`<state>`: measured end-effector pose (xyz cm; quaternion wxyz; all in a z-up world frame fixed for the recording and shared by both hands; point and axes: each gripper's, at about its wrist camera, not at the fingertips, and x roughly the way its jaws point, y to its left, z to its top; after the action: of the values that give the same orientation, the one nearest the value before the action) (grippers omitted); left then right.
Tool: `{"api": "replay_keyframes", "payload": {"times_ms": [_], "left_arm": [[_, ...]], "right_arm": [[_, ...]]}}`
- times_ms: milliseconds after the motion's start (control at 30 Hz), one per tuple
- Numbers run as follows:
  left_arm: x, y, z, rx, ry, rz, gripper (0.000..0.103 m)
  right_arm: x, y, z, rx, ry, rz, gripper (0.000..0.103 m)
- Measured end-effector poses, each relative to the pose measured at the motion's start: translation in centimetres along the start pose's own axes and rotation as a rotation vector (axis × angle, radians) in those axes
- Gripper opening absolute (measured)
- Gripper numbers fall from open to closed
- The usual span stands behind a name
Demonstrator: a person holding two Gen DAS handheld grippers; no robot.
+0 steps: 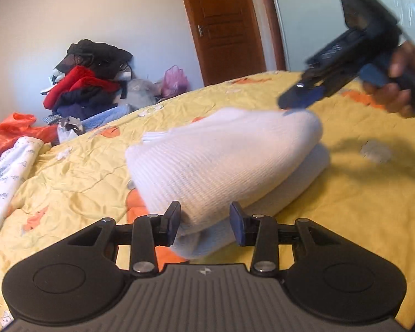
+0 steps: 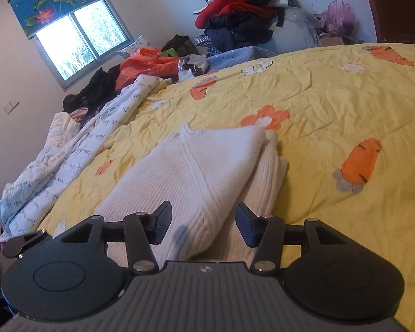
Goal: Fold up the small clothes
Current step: 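Lift the hem and fold it over toward the collar with both grippers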
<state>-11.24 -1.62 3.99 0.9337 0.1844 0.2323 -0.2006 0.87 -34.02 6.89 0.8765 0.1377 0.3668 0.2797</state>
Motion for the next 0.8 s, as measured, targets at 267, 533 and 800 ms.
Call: {"api": "replay_keyframes", "payload": {"times_ms": [267,533,800], "left_arm": [[2.7,-0.5,0.3,0.104,-0.006,0.003,0.052],[3.6,1.0,-0.7,0.106,0.080,0.061,0.047],[2.3,2.4,-0.4,-0.055,0.087,0.061,0.032]], "right_arm": [[2.7,3.3,-1.7,-0.114,0.130,0.010,0.031],[1.8,1.8,-2.5,-0.203,0.177,-0.065,0.015],[1.8,2.2,-2.1,-0.150,0.170,-0.015,0.045]]}}
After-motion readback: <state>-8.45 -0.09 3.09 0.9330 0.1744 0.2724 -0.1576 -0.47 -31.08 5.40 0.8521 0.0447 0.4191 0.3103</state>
